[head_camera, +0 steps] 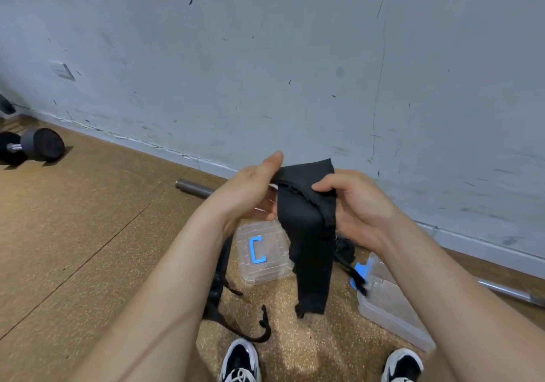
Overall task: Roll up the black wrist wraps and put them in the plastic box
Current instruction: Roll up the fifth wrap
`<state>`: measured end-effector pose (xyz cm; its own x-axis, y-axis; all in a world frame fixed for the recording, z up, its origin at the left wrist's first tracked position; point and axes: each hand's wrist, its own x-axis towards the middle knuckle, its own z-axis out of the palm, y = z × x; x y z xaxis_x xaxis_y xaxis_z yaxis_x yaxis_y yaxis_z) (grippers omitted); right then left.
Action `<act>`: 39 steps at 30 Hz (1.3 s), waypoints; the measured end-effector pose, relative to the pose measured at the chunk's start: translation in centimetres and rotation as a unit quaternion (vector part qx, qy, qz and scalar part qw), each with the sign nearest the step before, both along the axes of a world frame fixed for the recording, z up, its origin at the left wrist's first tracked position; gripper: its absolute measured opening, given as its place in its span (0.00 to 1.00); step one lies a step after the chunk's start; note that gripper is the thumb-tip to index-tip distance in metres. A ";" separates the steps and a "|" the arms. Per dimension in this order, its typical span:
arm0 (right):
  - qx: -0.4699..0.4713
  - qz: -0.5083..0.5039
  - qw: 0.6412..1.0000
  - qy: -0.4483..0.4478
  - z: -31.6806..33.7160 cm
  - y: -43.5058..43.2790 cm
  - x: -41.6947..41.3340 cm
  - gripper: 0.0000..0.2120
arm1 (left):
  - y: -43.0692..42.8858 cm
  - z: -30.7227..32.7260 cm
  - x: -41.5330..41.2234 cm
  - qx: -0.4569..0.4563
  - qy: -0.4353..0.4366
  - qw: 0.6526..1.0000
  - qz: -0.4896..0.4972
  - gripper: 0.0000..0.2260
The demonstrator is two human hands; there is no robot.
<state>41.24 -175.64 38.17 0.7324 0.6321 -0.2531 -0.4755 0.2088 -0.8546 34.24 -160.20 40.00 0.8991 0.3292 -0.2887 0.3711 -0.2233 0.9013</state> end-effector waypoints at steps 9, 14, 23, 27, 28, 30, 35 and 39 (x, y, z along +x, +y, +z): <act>-0.004 -0.004 1.000 0.001 0.4 0.1 -0.3 0.13 | -1.9 -2.1 1.0 -0.032 -0.069 0.997 0.013 0.15; -0.037 -0.003 0.998 -0.059 0.3 -0.1 0.1 0.15 | -2.1 -1.9 1.2 -0.069 -0.106 0.990 0.062 0.05; -0.272 -0.105 0.907 -0.305 0.4 -1.0 1.1 0.18 | -1.8 -1.4 1.1 -0.016 -0.200 0.972 0.121 0.03; -0.356 -0.134 0.840 -0.386 0.3 -1.4 1.5 0.16 | -2.0 -1.5 1.1 0.004 -0.213 0.969 0.128 0.02; -0.400 -0.147 0.795 -0.432 0.3 -1.5 1.5 0.15 | -1.9 -1.5 1.1 0.004 -0.215 0.967 0.133 0.02; -0.413 -0.166 0.759 -0.474 0.5 -1.8 1.3 0.13 | -1.7 -1.5 1.3 -0.004 -0.221 0.963 0.153 0.02; -0.343 0.031 0.867 -0.361 1.8 -2.0 -0.2 0.12 | -1.2 -1.7 1.6 -0.129 -0.224 0.947 0.190 0.03; -0.261 0.074 0.912 -0.308 2.0 -2.3 -0.6 0.18 | -1.2 -1.6 1.7 -0.199 -0.230 0.933 0.191 0.03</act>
<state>40.64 -177.97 40.17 0.7541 0.6461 -0.1179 0.1379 -0.3313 -0.9334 35.96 -161.36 38.45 0.7972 0.5996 -0.0697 -0.0910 0.2335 0.9681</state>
